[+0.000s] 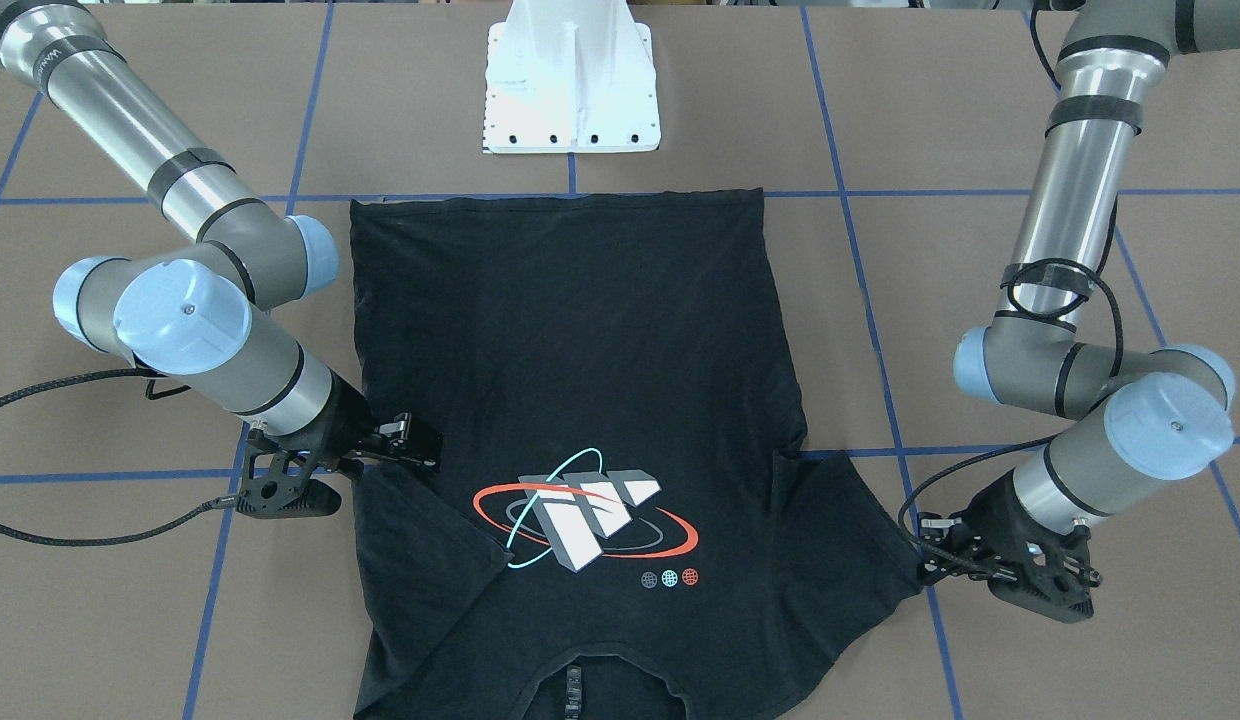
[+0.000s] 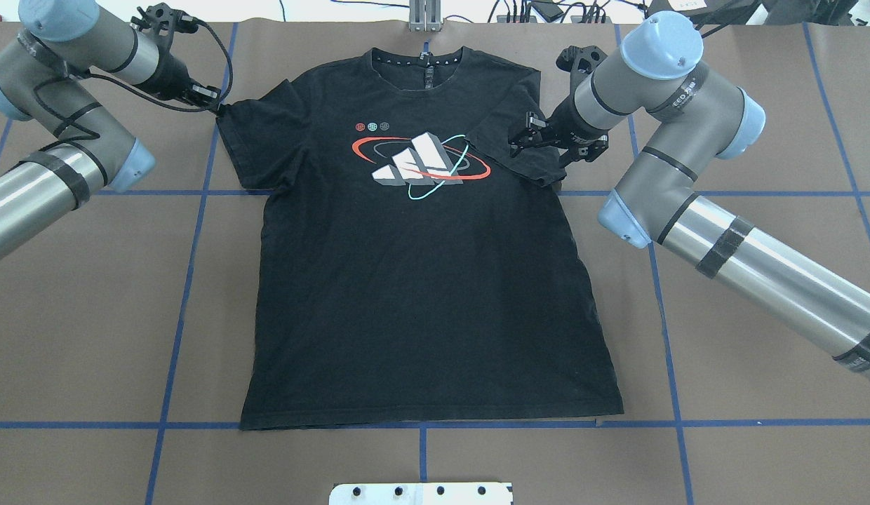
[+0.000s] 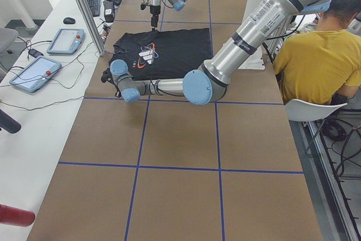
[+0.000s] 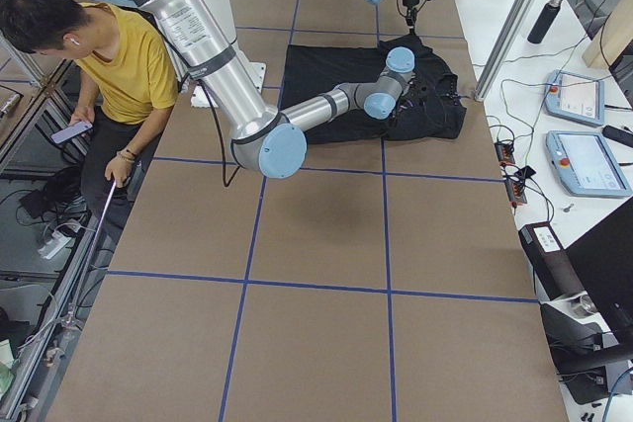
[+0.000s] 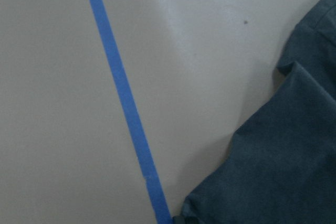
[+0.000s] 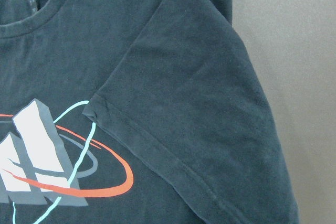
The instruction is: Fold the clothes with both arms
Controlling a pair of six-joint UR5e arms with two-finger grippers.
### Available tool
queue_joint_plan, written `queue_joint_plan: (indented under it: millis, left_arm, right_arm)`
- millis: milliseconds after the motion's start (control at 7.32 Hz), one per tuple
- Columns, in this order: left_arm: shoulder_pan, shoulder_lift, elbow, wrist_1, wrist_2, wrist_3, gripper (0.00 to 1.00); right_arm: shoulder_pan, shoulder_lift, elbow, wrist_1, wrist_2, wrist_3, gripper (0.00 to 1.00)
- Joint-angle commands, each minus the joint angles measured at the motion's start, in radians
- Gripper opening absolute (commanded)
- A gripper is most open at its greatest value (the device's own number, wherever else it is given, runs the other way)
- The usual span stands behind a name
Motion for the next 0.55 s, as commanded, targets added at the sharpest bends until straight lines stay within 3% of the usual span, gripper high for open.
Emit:
queue_joint_plan:
  millis: [0, 410]
  left_arm:
    - [-0.005, 0.088, -0.161, 0.011, -0.033, -0.04, 0.0]
    - [0.021, 0.054, -0.252, 0.01, -0.033, -0.282, 0.0]
  right_arm:
    - [0.0, 0.0, -0.003, 0.0, 0.0, -0.002, 0.99]
    - [-0.002, 0.002, -0.02, 0.002, 0.0, -0.006, 1.0]
